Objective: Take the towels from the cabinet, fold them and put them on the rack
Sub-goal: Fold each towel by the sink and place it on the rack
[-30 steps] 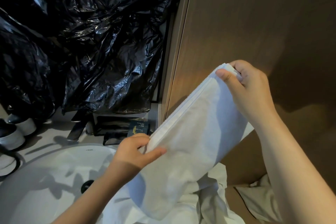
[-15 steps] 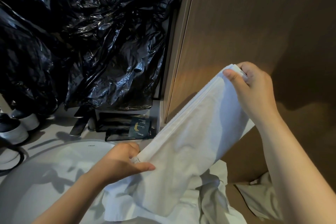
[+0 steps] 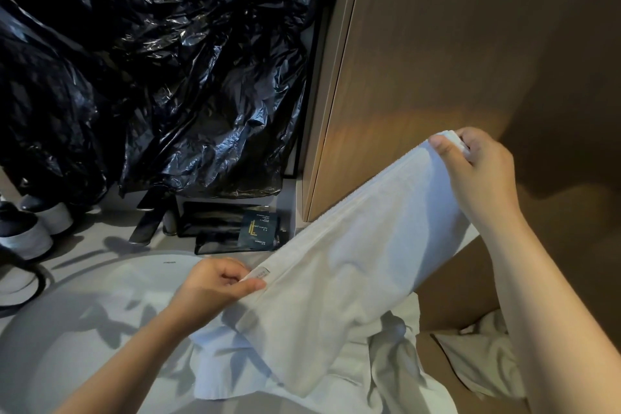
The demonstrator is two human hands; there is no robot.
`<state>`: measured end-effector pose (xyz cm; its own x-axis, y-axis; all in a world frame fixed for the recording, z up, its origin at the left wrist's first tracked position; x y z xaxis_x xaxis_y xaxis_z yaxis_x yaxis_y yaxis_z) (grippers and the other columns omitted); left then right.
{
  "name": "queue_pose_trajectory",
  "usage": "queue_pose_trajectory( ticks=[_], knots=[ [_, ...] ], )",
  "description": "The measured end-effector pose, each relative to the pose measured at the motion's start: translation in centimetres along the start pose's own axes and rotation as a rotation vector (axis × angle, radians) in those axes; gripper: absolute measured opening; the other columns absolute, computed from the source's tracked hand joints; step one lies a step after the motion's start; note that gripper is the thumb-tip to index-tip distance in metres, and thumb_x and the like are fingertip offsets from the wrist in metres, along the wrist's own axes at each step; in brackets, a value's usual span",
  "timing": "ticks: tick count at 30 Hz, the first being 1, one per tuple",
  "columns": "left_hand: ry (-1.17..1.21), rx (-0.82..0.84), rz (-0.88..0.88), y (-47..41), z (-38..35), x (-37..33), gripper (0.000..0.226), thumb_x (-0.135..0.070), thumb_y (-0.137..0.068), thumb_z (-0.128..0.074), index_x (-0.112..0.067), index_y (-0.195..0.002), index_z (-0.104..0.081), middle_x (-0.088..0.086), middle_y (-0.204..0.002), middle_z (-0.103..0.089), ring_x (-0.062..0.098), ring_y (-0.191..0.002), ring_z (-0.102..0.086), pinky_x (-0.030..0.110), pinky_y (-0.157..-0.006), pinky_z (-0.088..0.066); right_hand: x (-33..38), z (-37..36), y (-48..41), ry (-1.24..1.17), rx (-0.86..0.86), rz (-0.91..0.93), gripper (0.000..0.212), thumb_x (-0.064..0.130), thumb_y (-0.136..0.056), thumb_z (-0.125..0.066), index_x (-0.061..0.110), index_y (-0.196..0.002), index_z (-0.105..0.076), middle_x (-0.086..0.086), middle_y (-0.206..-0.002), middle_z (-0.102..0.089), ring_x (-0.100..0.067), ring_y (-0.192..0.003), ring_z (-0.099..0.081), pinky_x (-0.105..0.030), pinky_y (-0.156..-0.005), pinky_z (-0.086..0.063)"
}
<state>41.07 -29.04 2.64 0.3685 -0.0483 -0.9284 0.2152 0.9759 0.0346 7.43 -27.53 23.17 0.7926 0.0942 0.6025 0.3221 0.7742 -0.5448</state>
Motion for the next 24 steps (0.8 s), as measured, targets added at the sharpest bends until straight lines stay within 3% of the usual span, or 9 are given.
queue_pose_trajectory(
  ticks=[2,5,9,12,15,18,20,22,24],
  knots=[
    [0.107,0.057,0.041,0.2,1.4,-0.9,0.025,-0.034,-0.061,-0.088,-0.012,-0.061,-0.075,0.009,-0.061,-0.066,0.013,-0.056,-0.054,0.023,-0.054,-0.043,-0.3,0.6,0.0,-0.022,-0.012,-0.032,0.03,0.048,-0.096,-0.054,0.018,-0.092,-0.058,0.011,-0.076,-0.055,-0.006,-0.07,-0.053,-0.017,-0.057,-0.034],
    [0.264,0.345,0.144,-0.1,3.4,-1.6,0.05,-0.035,-0.059,-0.091,0.007,-0.066,-0.067,0.013,-0.061,-0.052,0.016,-0.056,-0.047,0.022,-0.05,-0.035,-2.0,1.3,-0.5,-0.001,0.059,-0.119,0.04,0.049,-0.094,-0.056,0.012,-0.078,-0.055,0.004,-0.068,-0.051,-0.009,-0.064,-0.049,-0.025,-0.053,-0.033],
    [-0.186,0.558,0.259,-1.5,2.3,0.0,0.051,-0.048,-0.064,-0.084,-0.008,-0.059,-0.054,0.009,-0.06,-0.037,0.016,-0.054,-0.032,0.03,-0.052,-0.022,-6.5,-1.9,1.7,0.212,0.254,-0.273,0.043,0.04,-0.093,-0.063,-0.001,-0.079,-0.06,-0.021,-0.078,-0.062,-0.04,-0.083,-0.06,-0.037,-0.063,-0.037],
    [-0.497,0.504,0.201,-2.4,-2.0,2.9,0.045,-0.037,-0.082,-0.075,-0.015,-0.054,-0.047,0.006,-0.061,-0.038,0.017,-0.059,-0.034,0.028,-0.056,-0.028,-11.3,-5.6,6.5,0.247,0.407,-0.406,0.04,0.035,-0.096,-0.06,-0.002,-0.084,-0.061,-0.025,-0.093,-0.066,-0.042,-0.095,-0.062,-0.04,-0.076,-0.045],
    [-0.363,0.382,0.131,-1.8,-4.8,5.8,0.052,-0.022,-0.089,-0.069,-0.019,-0.05,-0.034,-0.001,-0.054,-0.028,0.017,-0.056,-0.028,0.029,-0.057,-0.026,-15.7,-6.8,11.0,0.308,0.456,-0.52,0.032,0.036,-0.098,-0.055,0.005,-0.09,-0.057,-0.02,-0.096,-0.064,-0.041,-0.099,-0.061,-0.037,-0.074,-0.043],
    [-0.353,0.259,0.09,-1.0,-4.5,7.4,0.041,-0.029,-0.094,-0.062,-0.018,-0.056,-0.051,-0.007,-0.054,-0.047,0.012,-0.053,-0.046,0.024,-0.058,-0.041,-17.8,-6.5,13.0,0.317,0.421,-0.574,0.036,0.031,-0.1,-0.054,-0.001,-0.116,-0.059,-0.024,-0.112,-0.065,-0.041,-0.107,-0.059,-0.039,-0.081,-0.044],
    [-0.354,0.253,0.087,-0.3,-3.9,7.6,0.029,-0.031,-0.096,-0.057,-0.024,-0.069,-0.064,-0.009,-0.065,-0.064,0.007,-0.063,-0.06,0.017,-0.061,-0.047,-17.7,-6.8,13.3,0.313,0.438,-0.564,0.045,0.028,-0.099,-0.056,0.0,-0.133,-0.051,-0.022,-0.13,-0.059,-0.039,-0.119,-0.054,-0.04,-0.093,-0.044],
    [-0.28,0.242,0.13,0.4,-3.2,7.8,0.022,-0.031,-0.096,-0.058,-0.03,-0.079,-0.072,-0.009,-0.076,-0.072,0.001,-0.071,-0.065,0.012,-0.065,-0.048,-16.1,-7.5,13.5,0.304,0.457,-0.473,0.058,0.027,-0.097,-0.059,0.006,-0.147,-0.039,-0.017,-0.146,-0.046,-0.034,-0.132,-0.045,-0.041,-0.104,-0.04],
    [-0.186,0.19,0.183,1.0,-2.5,8.0,0.021,-0.033,-0.093,-0.062,-0.028,-0.078,-0.077,-0.007,-0.079,-0.074,0.005,-0.071,-0.066,0.017,-0.068,-0.05,-13.2,-8.9,14.0,0.258,0.494,-0.303,0.057,0.023,-0.096,-0.061,0.011,-0.148,-0.041,-0.01,-0.148,-0.045,-0.028,-0.136,-0.043,-0.038,-0.109,-0.037]
  ],
)
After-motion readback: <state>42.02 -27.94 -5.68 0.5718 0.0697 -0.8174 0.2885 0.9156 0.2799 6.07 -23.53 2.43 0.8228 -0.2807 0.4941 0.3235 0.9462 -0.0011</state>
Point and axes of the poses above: each hand's wrist, its own y-axis away from the middle knuckle, its own z-axis out of the back of the hand, x = y × z, the point moved 5 cm from there along -y, towards the middle knuckle
